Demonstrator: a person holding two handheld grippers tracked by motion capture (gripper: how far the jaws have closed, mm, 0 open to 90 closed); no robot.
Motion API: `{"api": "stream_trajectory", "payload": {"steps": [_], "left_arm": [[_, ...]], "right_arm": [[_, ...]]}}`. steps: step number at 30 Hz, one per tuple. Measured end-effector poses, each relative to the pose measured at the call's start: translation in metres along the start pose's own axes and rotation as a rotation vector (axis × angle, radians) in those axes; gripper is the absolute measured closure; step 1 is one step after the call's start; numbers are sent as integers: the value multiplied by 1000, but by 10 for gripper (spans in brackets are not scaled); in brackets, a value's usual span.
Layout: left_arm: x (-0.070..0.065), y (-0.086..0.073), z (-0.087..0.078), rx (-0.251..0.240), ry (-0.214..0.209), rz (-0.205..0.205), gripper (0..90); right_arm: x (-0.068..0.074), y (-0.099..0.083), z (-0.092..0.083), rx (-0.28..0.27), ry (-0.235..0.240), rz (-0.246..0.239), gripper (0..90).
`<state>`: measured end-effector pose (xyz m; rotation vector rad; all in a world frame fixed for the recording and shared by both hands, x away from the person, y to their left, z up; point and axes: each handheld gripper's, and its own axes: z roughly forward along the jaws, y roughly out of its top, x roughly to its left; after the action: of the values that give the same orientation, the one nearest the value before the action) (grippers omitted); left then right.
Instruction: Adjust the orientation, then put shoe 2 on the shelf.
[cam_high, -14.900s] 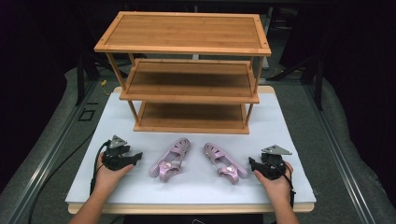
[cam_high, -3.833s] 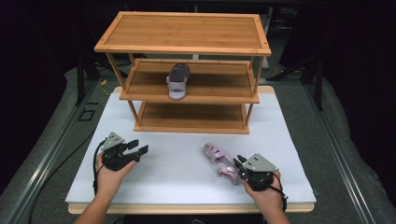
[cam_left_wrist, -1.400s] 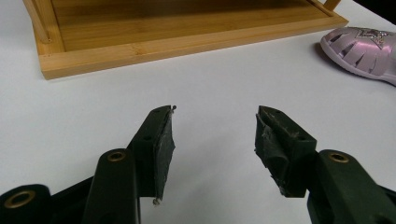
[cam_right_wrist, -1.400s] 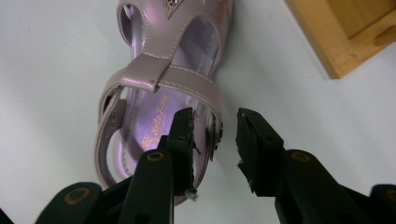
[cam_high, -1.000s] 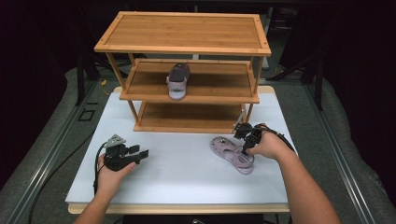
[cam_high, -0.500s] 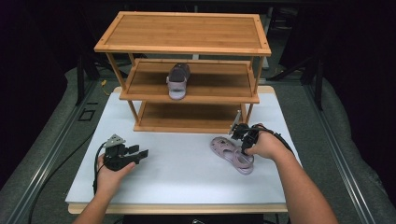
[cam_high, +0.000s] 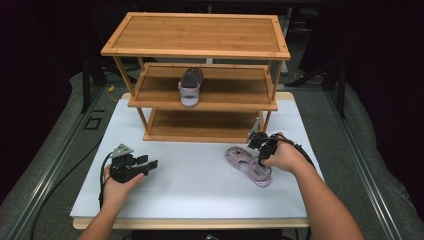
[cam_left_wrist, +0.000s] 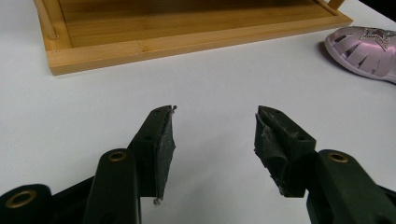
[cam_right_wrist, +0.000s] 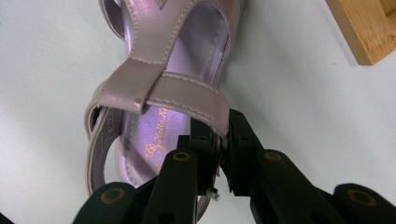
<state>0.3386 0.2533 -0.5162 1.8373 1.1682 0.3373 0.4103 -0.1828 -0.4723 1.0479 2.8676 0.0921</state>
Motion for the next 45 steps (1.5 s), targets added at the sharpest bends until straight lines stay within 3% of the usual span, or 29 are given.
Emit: {"api": "stream_trajectory", "payload": {"steps": [1, 5, 10, 15, 18, 21, 23, 25, 26, 30, 33, 37, 41, 45], "left_arm": [[0, 0, 0, 0, 0, 1, 472], [1, 0, 0, -2, 3, -4, 472], [0, 0, 1, -1, 4, -6, 472], [0, 0, 2, 4, 7, -5, 472], [0, 0, 3, 4, 9, -6, 473], [0, -1, 3, 8, 12, -5, 474], [0, -1, 3, 6, 12, -4, 474], [1, -1, 3, 9, 14, -5, 475], [1, -1, 4, 11, 13, -8, 474], [1, -1, 4, 11, 14, -7, 474], [1, -2, 4, 13, 14, -9, 474], [1, -3, 5, 13, 15, -6, 475], [2, -3, 5, 18, 13, -10, 476], [1, -3, 5, 18, 13, -7, 476]], "right_arm": [[1, -1, 0, -24, -1, 4, 831], [4, -3, -4, -14, 10, 2, 832], [7, -9, -8, -89, 52, 42, 832], [9, -23, -15, -269, 158, 120, 833], [17, -30, -21, -334, 122, 156, 833], [25, -38, -26, -429, 127, 197, 833], [33, -46, -29, -515, 95, 220, 834], [41, -54, -30, -614, 96, 247, 834], [44, -57, -31, -646, 93, 271, 833], [62, -73, -29, -868, 78, 370, 833], [75, -76, -32, -969, 32, 405, 833], [84, -77, -38, -1047, -13, 436, 834], [88, -77, -43, -1150, -2, 479, 833], [89, -71, -50, -1184, -27, 493, 833]]}}
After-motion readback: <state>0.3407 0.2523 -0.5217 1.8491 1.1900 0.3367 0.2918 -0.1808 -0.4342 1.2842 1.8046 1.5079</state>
